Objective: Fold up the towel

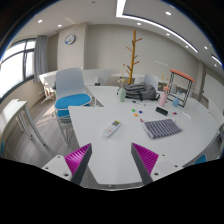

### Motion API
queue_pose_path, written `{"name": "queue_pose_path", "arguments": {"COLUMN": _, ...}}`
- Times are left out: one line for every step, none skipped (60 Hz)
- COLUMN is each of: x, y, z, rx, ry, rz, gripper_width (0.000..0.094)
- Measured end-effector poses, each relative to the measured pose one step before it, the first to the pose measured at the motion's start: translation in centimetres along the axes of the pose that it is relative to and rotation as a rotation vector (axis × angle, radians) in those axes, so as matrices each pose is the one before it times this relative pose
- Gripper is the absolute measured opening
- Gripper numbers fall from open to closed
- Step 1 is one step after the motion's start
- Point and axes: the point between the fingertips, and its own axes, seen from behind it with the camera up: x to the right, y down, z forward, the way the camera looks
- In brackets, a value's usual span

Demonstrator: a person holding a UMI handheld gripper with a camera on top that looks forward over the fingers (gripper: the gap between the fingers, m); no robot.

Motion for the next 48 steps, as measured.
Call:
{"name": "queue_pose_path", "arguments": {"x": 0.095, "y": -0.039, "z": 0.018, "rx": 0.00157, "ry": 0.00304, "rz": 0.001, "gripper_width": 0.0852}}
{"name": "queue_pose_path", "arguments": {"x": 0.197, "y": -0.086, "z": 0.036, "rx": 0.00331, "ry": 0.00537, "rz": -0.0009, "gripper_width": 0.0851}}
{"name": "queue_pose_path", "arguments": {"x": 0.275, "y": -0.088, "z": 0.057, "rx": 0.004, "ry": 0.00754, "rz": -0.0018, "gripper_width": 0.0852}}
{"name": "queue_pose_path", "arguments": {"x": 0.328, "y": -0.092, "z": 0.078, "rx": 0.00339, "ry": 0.00791, "rz": -0.0026, "gripper_width": 0.0852}}
{"name": "queue_pose_path", "arguments": {"x": 1.175, "y": -0.259, "z": 0.507, "rx": -0.00014, "ry": 0.00136, "rz": -0.0009, "gripper_width": 0.0853}}
{"name": "queue_pose_path", "arguments": {"x": 0.423, "y": -0.039, "z": 0.121, "rx": 0.00062, "ry": 0.00686, "rz": -0.0006, "gripper_width": 0.0853}}
{"name": "queue_pose_path", "arguments": {"x": 0.477, "y": -0.031, "z": 0.185, "rx": -0.0007, "ry": 0.00572, "rz": 0.0007, "gripper_width": 0.0853}}
{"name": "queue_pose_path", "arguments": {"x": 0.503, "y": -0.007, "z": 0.201, "rx": -0.00139, "ry": 0.00514, "rz": 0.0024, "gripper_width": 0.0853}}
{"name": "queue_pose_path", "arguments": {"x": 0.518, "y": 0.006, "z": 0.19, "rx": -0.00176, "ry": 0.0049, "rz": 0.0037, "gripper_width": 0.0853}}
{"name": "queue_pose_path", "arguments": {"x": 0.523, "y": 0.039, "z": 0.203, "rx": -0.00251, "ry": 0.00484, "rz": 0.0041, "gripper_width": 0.0852}}
{"name": "queue_pose_path", "arguments": {"x": 0.585, "y": 0.036, "z": 0.254, "rx": -0.0033, "ry": 0.00628, "rz": 0.0048, "gripper_width": 0.0852}}
{"name": "queue_pose_path", "arguments": {"x": -0.011, "y": 0.299, "z": -0.197, "rx": -0.00212, "ry": 0.00807, "rz": 0.0049, "gripper_width": 0.0851}}
{"name": "queue_pose_path", "arguments": {"x": 0.475, "y": 0.055, "z": 0.181, "rx": -0.00254, "ry": 0.00808, "rz": 0.0043, "gripper_width": 0.0851}}
{"name": "queue_pose_path", "arguments": {"x": 0.426, "y": 0.051, "z": 0.184, "rx": -0.00213, "ry": 0.00815, "rz": 0.0038, "gripper_width": 0.0852}}
{"name": "queue_pose_path", "arguments": {"x": 0.433, "y": 0.054, "z": 0.215, "rx": -0.00178, "ry": 0.00768, "rz": 0.0031, "gripper_width": 0.0852}}
{"name": "queue_pose_path", "arguments": {"x": 0.429, "y": 0.068, "z": 0.257, "rx": -0.00142, "ry": 0.00688, "rz": 0.0032, "gripper_width": 0.0852}}
{"name": "queue_pose_path", "arguments": {"x": 0.426, "y": 0.102, "z": 0.245, "rx": -0.00183, "ry": 0.00616, "rz": 0.0025, "gripper_width": 0.0852}}
{"name": "queue_pose_path", "arguments": {"x": 0.647, "y": 0.376, "z": 0.845, "rx": 0.00049, "ry": 0.00521, "rz": -0.001, "gripper_width": 0.0852}}
{"name": "queue_pose_path", "arguments": {"x": 0.445, "y": 0.127, "z": 0.246, "rx": -0.0029, "ry": 0.00454, "rz": -0.0015, "gripper_width": 0.0851}}
{"name": "queue_pose_path", "arguments": {"x": 0.4, "y": 0.12, "z": 0.222, "rx": -0.00277, "ry": 0.00392, "rz": -0.0016, "gripper_width": 0.0852}}
{"name": "queue_pose_path", "arguments": {"x": 0.52, "y": -0.031, "z": -0.899, "rx": -0.00601, "ry": 0.00254, "rz": -0.0002, "gripper_width": 0.0852}}
{"name": "queue_pose_path", "arguments": {"x": 0.47, "y": 0.114, "z": 0.196, "rx": -0.00193, "ry": 0.00398, "rz": -0.0006, "gripper_width": 0.0853}}
{"name": "queue_pose_path", "arguments": {"x": 0.421, "y": 0.125, "z": 0.209, "rx": -0.00141, "ry": 0.00428, "rz": -0.0006, "gripper_width": 0.0853}}
{"name": "queue_pose_path", "arguments": {"x": 0.448, "y": 0.131, "z": 0.23, "rx": -0.00114, "ry": 0.00418, "rz": -0.0022, "gripper_width": 0.0851}}
{"name": "queue_pose_path", "arguments": {"x": 0.432, "y": 0.126, "z": 0.221, "rx": -0.001, "ry": 0.00357, "rz": -0.004, "gripper_width": 0.0852}}
{"name": "queue_pose_path", "arguments": {"x": 0.405, "y": 0.133, "z": 0.232, "rx": -0.00118, "ry": 0.00301, "rz": -0.0039, "gripper_width": 0.0851}}
{"name": "queue_pose_path", "arguments": {"x": 0.205, "y": 0.144, "z": 0.415, "rx": -0.00044, "ry": 0.00422, "rz": -0.0036, "gripper_width": 0.0853}}
{"name": "queue_pose_path", "arguments": {"x": 0.468, "y": 0.078, "z": 0.214, "rx": -0.00055, "ry": 0.00202, "rz": -0.0037, "gripper_width": 0.0853}}
{"name": "queue_pose_path", "arguments": {"x": 0.417, "y": 0.076, "z": 0.195, "rx": -0.00057, "ry": 0.00126, "rz": -0.0044, "gripper_width": 0.0853}}
{"name": "queue_pose_path", "arguments": {"x": 0.357, "y": 0.098, "z": 0.207, "rx": -0.00054, "ry": -0.00035, "rz": -0.005, "gripper_width": 0.0853}}
{"name": "queue_pose_path", "arguments": {"x": 0.31, "y": 0.109, "z": 0.219, "rx": -0.00087, "ry": -0.00161, "rz": -0.0054, "gripper_width": 0.0853}}
{"name": "queue_pose_path", "arguments": {"x": 0.316, "y": 0.117, "z": 0.236, "rx": -0.00118, "ry": -0.00221, "rz": -0.0049, "gripper_width": 0.0853}}
{"name": "queue_pose_path", "arguments": {"x": 0.328, "y": 0.11, "z": 0.273, "rx": -0.00053, "ry": -0.00235, "rz": -0.0049, "gripper_width": 0.0854}}
{"name": "queue_pose_path", "arguments": {"x": 0.318, "y": 0.11, "z": 0.213, "rx": -0.00004, "ry": -0.00172, "rz": -0.0053, "gripper_width": 0.0854}}
{"name": "queue_pose_path", "arguments": {"x": 0.333, "y": 0.098, "z": 0.251, "rx": 0.0005, "ry": -0.00125, "rz": -0.005, "gripper_width": 0.0855}}
{"name": "queue_pose_path", "arguments": {"x": 0.309, "y": 0.073, "z": 0.22, "rx": 0.00095, "ry": -0.00127, "rz": -0.0041, "gripper_width": 0.0853}}
{"name": "queue_pose_path", "arguments": {"x": 0.275, "y": 0.099, "z": 0.246, "rx": 0.0008, "ry": -0.00262, "rz": -0.0032, "gripper_width": 0.0853}}
{"name": "queue_pose_path", "arguments": {"x": 0.27, "y": 0.11, "z": 0.241, "rx": 0.00046, "ry": -0.00407, "rz": -0.003, "gripper_width": 0.0854}}
{"name": "queue_pose_path", "arguments": {"x": 0.272, "y": 0.093, "z": 0.225, "rx": -0.00022, "ry": -0.00375, "rz": -0.0034, "gripper_width": 0.0854}}
{"name": "queue_pose_path", "arguments": {"x": 0.38, "y": 0.117, "z": 0.297, "rx": -0.00011, "ry": -0.00212, "rz": -0.0027, "gripper_width": 0.0854}}
{"name": "queue_pose_path", "arguments": {"x": 0.348, "y": 0.103, "z": 0.285, "rx": -0.00027, "ry": -0.00085, "rz": -0.0013, "gripper_width": 0.0854}}
{"name": "queue_pose_path", "arguments": {"x": 0.308, "y": 0.133, "z": 0.346, "rx": -0.001, "ry": -0.00117, "rz": 0.0003, "gripper_width": 0.0853}}
{"name": "queue_pose_path", "arguments": {"x": 0.117, "y": 0.151, "z": 0.334, "rx": -0.00163, "ry": -0.00175, "rz": 0.0011, "gripper_width": 0.0853}}
{"name": "queue_pose_path", "arguments": {"x": 0.236, "y": 0.081, "z": 0.316, "rx": -0.00097, "ry": -0.00344, "rz": 0.0012, "gripper_width": 0.0851}}
{"name": "queue_pose_path", "arguments": {"x": 0.176, "y": 0.031, "z": 0.299, "rx": -0.00034, "ry": -0.00368, "rz": 0.0012, "gripper_width": 0.0852}}
{"name": "queue_pose_path", "arguments": {"x": 0.218, "y": -0.013, "z": 0.32, "rx": 0.00057, "ry": -0.0037, "rz": 0.0014, "gripper_width": 0.0854}}
{"name": "queue_pose_path", "arguments": {"x": 0.207, "y": -0.015, "z": 0.323, "rx": 0.00037, "ry": -0.00386, "rz": 0.0014, "gripper_width": 0.0854}}
{"name": "queue_pose_path", "arguments": {"x": 0.177, "y": 0.025, "z": 0.399, "rx": 0.00022, "ry": -0.00456, "rz": 0.0008, "gripper_width": 0.0855}}
